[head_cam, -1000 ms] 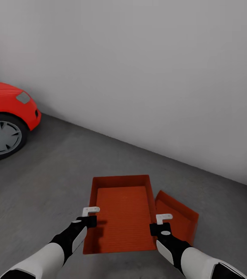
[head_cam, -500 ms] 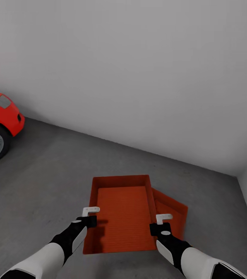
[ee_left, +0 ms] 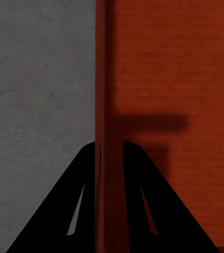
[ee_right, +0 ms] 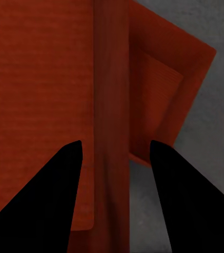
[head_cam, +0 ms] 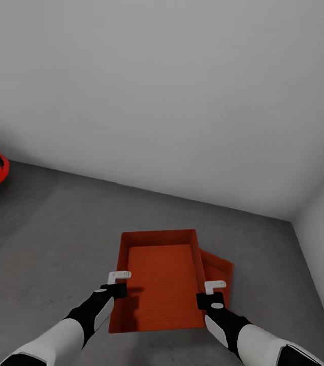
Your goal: Move the two storage containers from the living room to the garage. In the garage, place one container on the floor and stack the other container on top of it (either order is fine).
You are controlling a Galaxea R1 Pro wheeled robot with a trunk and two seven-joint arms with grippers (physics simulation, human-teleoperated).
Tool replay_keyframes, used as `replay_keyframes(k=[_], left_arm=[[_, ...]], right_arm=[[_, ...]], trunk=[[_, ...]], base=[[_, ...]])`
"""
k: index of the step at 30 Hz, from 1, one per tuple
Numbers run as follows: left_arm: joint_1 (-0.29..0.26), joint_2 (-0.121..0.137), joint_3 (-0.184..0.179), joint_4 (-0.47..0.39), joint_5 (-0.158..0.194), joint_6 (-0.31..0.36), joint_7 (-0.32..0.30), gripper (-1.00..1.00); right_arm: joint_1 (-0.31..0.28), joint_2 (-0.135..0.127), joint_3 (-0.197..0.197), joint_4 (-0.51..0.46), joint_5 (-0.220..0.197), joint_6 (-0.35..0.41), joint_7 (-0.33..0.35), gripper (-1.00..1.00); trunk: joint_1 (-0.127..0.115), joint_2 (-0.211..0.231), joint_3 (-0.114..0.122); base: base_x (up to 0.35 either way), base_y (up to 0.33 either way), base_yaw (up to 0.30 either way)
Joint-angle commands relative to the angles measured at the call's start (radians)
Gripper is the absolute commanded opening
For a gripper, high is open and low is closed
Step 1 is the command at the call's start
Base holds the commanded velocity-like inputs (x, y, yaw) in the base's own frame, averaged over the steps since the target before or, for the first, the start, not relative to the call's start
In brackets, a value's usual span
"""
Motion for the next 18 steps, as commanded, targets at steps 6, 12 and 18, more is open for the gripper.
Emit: replay_keyframes(k=[6,12,18], left_arm=[[0.000,0.001,-0.043,-0.008,0.003,0.005,0.015,-1.00],[0.000,0.001,-0.043,-0.008,0.004,0.005,0.015,-1.00],[0.000,0.001,-0.043,-0.008,0.004,0.005,0.015,-1.00]], right_arm=[[-0.001,0.001,-0.001,0.003,-0.032,0.026,-0.003,-1.00],[-0.001,0.001,-0.001,0.003,-0.032,0.026,-0.003,-1.00],[-0.001,0.001,-0.001,0.003,-0.032,0.026,-0.003,-1.00]], trunk=[[0.000,-0.002,-0.002],[0.000,-0.002,-0.002],[0.000,-0.002,-0.002]], base=[[0.000,0.000,-0.206],[0.000,0.000,-0.210],[0.000,0.000,-0.237]])
